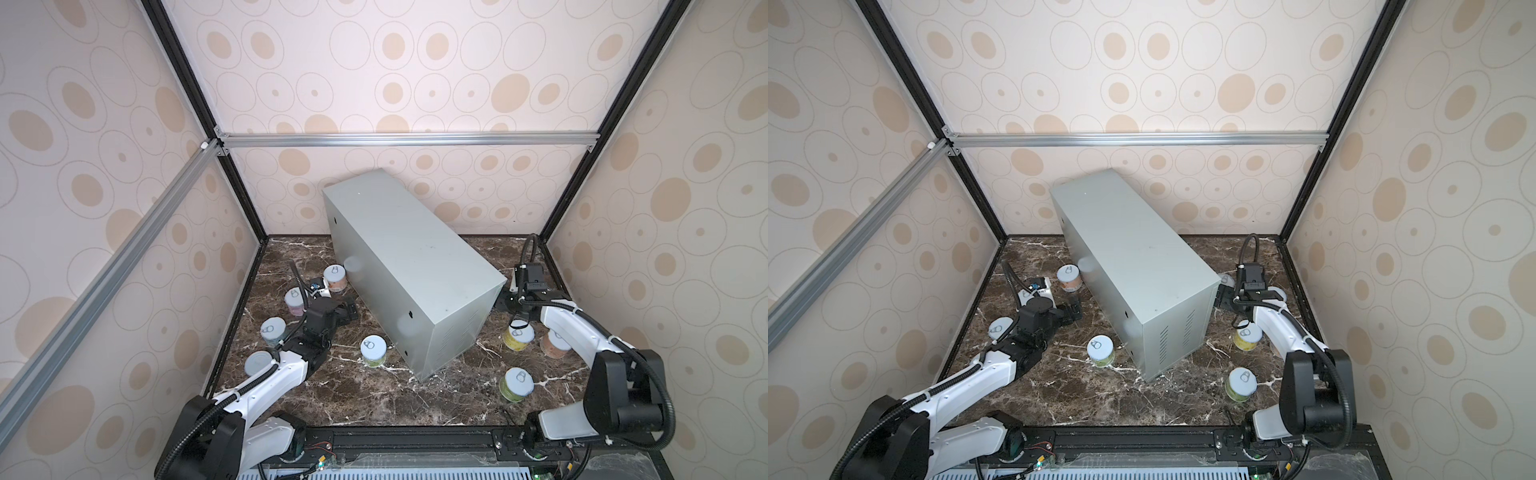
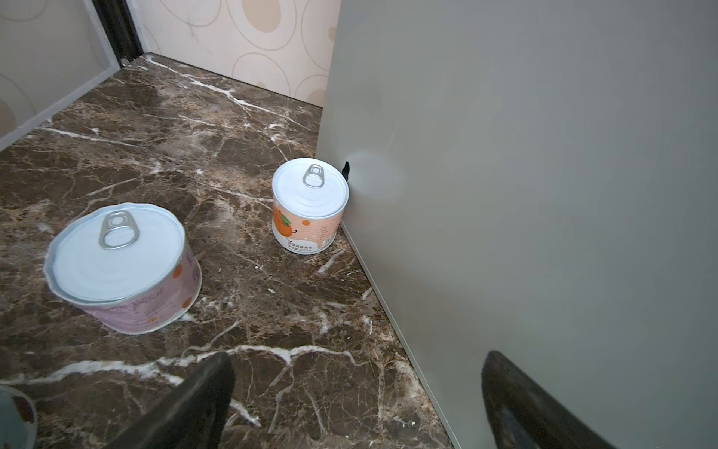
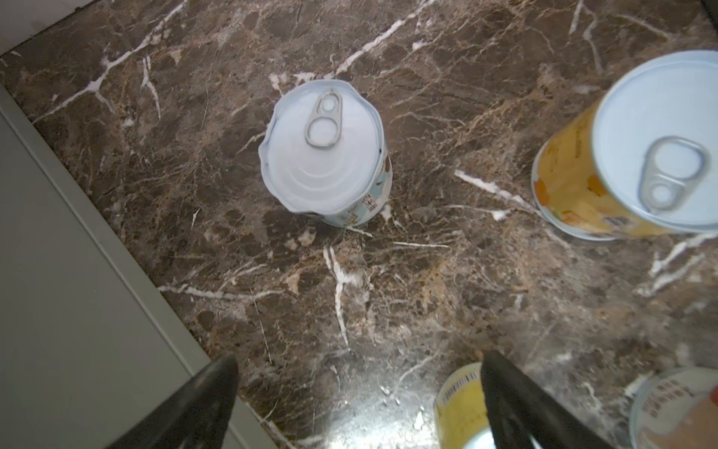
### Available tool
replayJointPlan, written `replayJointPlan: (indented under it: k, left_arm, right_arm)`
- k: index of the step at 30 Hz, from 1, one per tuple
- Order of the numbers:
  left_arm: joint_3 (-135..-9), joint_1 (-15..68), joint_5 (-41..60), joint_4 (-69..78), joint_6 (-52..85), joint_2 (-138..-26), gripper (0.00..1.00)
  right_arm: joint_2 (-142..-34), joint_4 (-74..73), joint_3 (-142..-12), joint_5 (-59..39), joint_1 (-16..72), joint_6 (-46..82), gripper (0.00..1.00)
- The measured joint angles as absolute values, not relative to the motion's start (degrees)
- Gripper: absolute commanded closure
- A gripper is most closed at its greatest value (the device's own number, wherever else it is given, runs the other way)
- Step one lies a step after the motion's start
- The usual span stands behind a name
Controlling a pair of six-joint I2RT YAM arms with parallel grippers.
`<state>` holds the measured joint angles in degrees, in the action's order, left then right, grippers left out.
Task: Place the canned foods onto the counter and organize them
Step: 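Lower the right gripper onto the pale blue can while the left gripper moves forward, then close the right gripper on the pale blue can and lift it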
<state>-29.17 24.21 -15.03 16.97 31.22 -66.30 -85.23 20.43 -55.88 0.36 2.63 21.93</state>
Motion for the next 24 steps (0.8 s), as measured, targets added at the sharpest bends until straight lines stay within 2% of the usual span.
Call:
replayJointPlan:
  k: [12,24]
  left_arm:
    - [-25.9,24.9,-16.8,25.7,31.0,-73.3,0.01]
    - [-23.7,24.9,-15.5,31.8,31.1,-74.4,0.01]
  right_arm:
    - [-102.4,20.1,-69.1,-0.2,2.5,21.6,0.01]
    - [-111.6,22.1,-77.0,1.8,2.9,21.6,0.01]
